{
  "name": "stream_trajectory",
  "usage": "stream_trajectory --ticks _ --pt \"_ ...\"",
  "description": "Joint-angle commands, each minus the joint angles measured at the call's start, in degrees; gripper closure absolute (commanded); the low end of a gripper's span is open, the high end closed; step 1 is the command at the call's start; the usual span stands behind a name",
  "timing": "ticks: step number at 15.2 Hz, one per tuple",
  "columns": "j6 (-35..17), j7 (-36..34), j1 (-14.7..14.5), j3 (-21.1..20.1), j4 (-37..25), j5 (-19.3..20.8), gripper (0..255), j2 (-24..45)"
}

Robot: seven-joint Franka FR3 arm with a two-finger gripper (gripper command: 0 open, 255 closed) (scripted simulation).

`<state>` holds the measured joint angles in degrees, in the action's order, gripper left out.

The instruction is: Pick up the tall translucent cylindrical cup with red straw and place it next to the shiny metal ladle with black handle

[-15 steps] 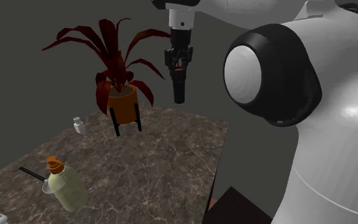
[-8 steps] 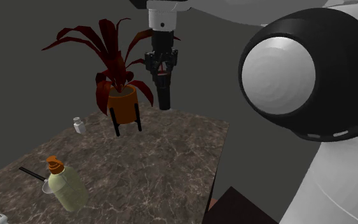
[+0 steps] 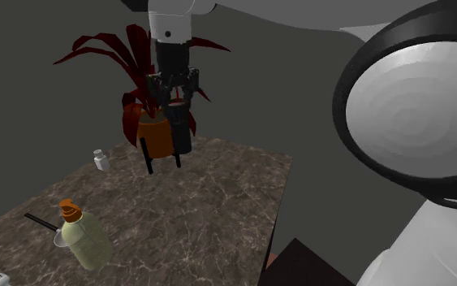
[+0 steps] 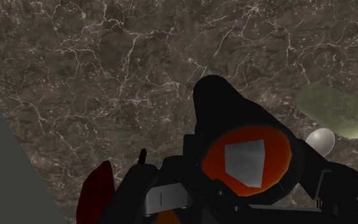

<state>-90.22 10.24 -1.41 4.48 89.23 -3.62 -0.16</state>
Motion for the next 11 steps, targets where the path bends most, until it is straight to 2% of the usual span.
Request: stream_trajectory --ticks 1,11 --pt "-0.23 -2.87 -1.39 -1.40 0.30 0.07 255 -0.28" --pt "-0.63 -16.54 -8.19 -8.26 -1.88 0.56 255 1.50"
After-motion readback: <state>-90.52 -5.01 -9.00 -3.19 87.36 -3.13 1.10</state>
